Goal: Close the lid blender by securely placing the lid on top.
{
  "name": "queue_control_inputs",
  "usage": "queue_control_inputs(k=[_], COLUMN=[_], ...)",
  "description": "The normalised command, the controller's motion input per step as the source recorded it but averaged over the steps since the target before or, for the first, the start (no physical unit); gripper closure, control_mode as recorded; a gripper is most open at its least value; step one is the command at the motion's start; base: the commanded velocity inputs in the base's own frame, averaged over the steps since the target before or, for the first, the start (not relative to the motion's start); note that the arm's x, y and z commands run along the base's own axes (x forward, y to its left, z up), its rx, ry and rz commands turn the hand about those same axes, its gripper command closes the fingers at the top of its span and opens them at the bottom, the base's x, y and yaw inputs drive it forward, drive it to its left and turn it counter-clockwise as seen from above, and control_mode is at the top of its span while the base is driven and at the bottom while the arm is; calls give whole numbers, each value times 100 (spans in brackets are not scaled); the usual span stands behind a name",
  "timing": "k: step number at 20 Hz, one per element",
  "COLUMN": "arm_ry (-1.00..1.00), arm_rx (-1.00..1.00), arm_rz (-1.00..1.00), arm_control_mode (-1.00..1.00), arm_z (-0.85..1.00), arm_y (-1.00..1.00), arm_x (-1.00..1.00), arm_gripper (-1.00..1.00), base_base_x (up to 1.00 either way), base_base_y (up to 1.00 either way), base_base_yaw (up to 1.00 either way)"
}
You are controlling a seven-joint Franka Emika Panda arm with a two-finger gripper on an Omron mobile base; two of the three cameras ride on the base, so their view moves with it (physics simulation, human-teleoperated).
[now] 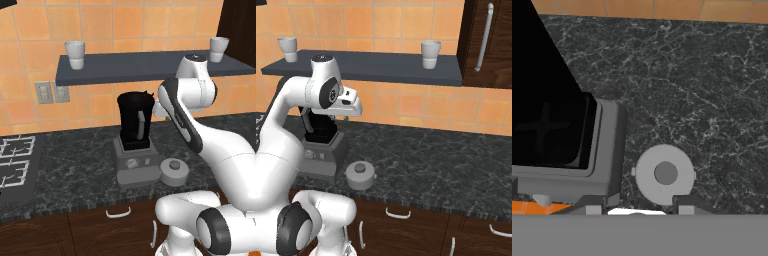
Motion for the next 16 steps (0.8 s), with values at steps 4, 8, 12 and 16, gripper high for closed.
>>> queue_control_inputs(k=[4, 8, 12, 16], arm_ry=[-3, -22, -9, -1], arm_rx=[1, 14, 7, 0], arm_rz=[0, 4, 23, 37], arm_control_mode=[-100, -100, -100, -100], arm_z=[-4, -25, -20, -57], arm_y=[-1, -49, -58, -12], arm_x=[-2, -25, -10, -1], arm_gripper=[-100, -100, -100, -100], base_base_x=[0, 0, 0, 0], base_base_y=[0, 0, 0, 0], base_base_yaw=[0, 0, 0, 0])
